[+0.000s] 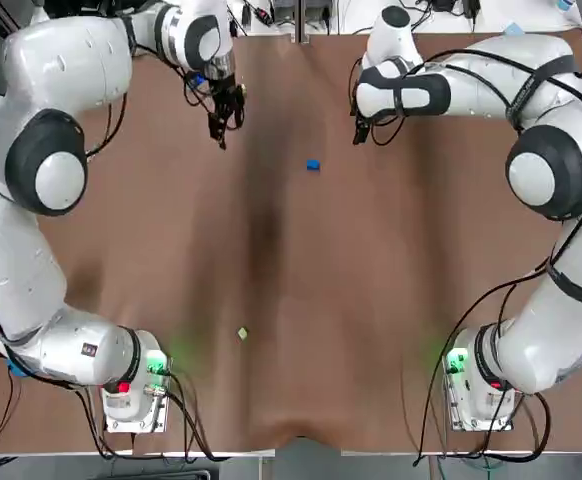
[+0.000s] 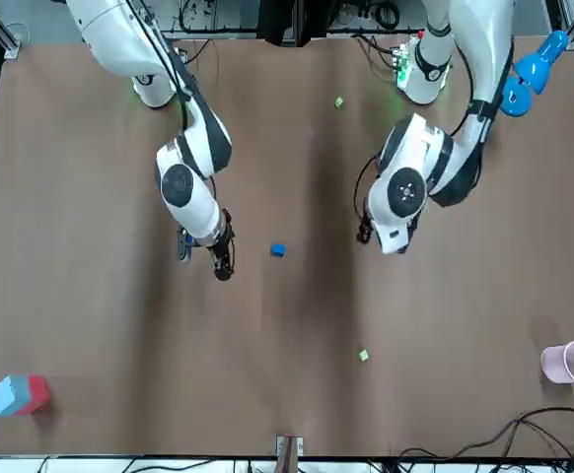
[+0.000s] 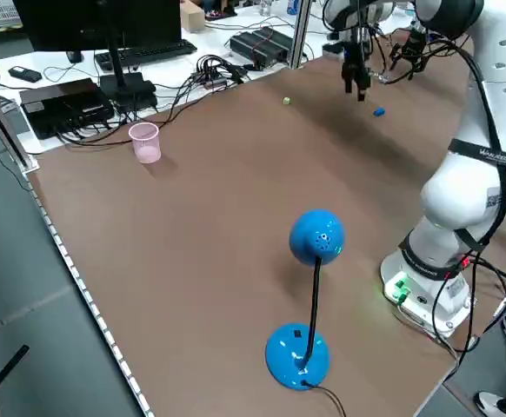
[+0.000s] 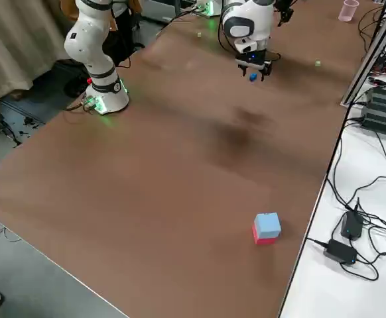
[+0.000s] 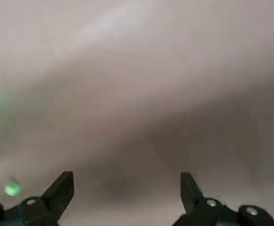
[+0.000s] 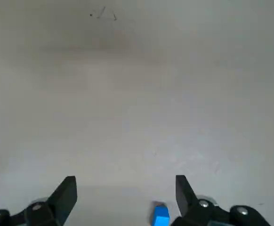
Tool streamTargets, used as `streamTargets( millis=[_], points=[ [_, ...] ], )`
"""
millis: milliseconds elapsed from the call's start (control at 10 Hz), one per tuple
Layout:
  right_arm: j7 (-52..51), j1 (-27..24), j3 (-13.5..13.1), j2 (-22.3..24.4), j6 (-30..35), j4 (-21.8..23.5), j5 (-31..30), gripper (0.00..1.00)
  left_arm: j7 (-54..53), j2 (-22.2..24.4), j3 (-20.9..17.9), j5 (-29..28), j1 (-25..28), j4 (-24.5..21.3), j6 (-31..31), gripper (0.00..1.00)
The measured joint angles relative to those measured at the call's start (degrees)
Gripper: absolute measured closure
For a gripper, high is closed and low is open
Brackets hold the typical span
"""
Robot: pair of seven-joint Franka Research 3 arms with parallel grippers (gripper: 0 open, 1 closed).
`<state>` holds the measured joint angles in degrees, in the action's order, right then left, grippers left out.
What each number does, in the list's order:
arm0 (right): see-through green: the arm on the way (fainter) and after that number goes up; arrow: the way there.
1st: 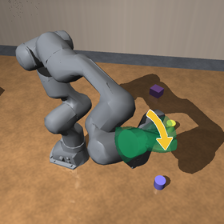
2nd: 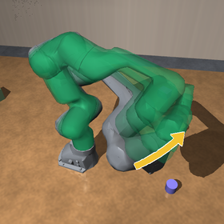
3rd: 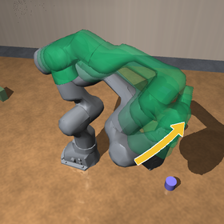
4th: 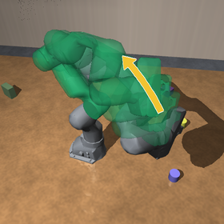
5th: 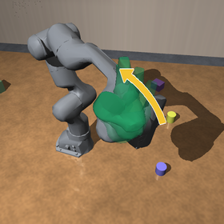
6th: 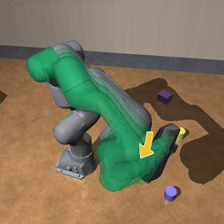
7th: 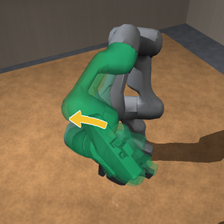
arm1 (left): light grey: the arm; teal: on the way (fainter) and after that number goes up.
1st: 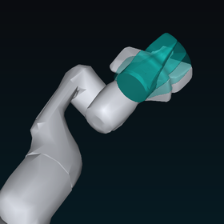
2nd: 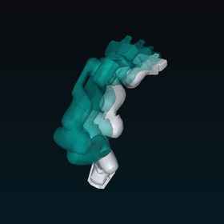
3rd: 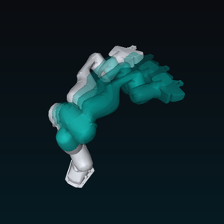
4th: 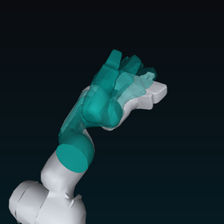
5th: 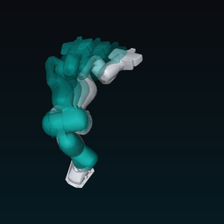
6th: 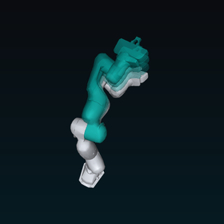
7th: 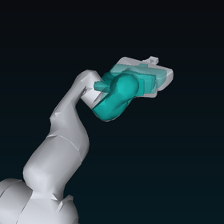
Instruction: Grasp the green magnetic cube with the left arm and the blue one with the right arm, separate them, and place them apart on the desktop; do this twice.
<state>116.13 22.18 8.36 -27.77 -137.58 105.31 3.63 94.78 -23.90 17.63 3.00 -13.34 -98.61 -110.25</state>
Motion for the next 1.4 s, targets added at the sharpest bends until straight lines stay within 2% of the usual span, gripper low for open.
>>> streamTargets(
  millis=[200,400,600,900,1100,1200,1400],
  points=[
    [0.9,0.0,0.1,0.0,-0.8,0.1,0.6,0.07,5.2,-6.5,0.1,0.7,-1.3,7.2,-2.3,0.0],
    [2.7,0.0,0.7,-0.1,-1.7,0.2,0.7,0.07,9.6,-13.3,0.2,1.0,-5.2,12.1,-9.2,0.0],
    [3.6,0.0,1.2,-0.5,-2.1,0.3,0.7,0.07,16.5,-17.6,0.3,1.0,-10.6,12.9,-19.3,0.0],
    [4.7,0.0,1.8,-1.4,-3.5,0.4,0.8,0.07,23.7,-22.6,-1.4,1.1,-17.0,13.1,-29.6,0.01],
    [5.6,0.1,2.5,-2.1,-4.4,0.4,1.0,0.08,26.9,-24.2,-3.9,1.6,-20.4,13.3,-31.5,0.06],
    [6.2,0.2,3.0,-2.6,-5.4,0.4,1.7,0.08,27.1,-24.5,-4.1,1.8,-20.8,13.3,-31.5,0.11],
    [7.9,0.7,3.7,-3.7,-7.1,0.4,2.3,0.08,27.1,-25.0,-4.4,1.8,-20.8,13.3,-31.5,0.11]
  ],
)
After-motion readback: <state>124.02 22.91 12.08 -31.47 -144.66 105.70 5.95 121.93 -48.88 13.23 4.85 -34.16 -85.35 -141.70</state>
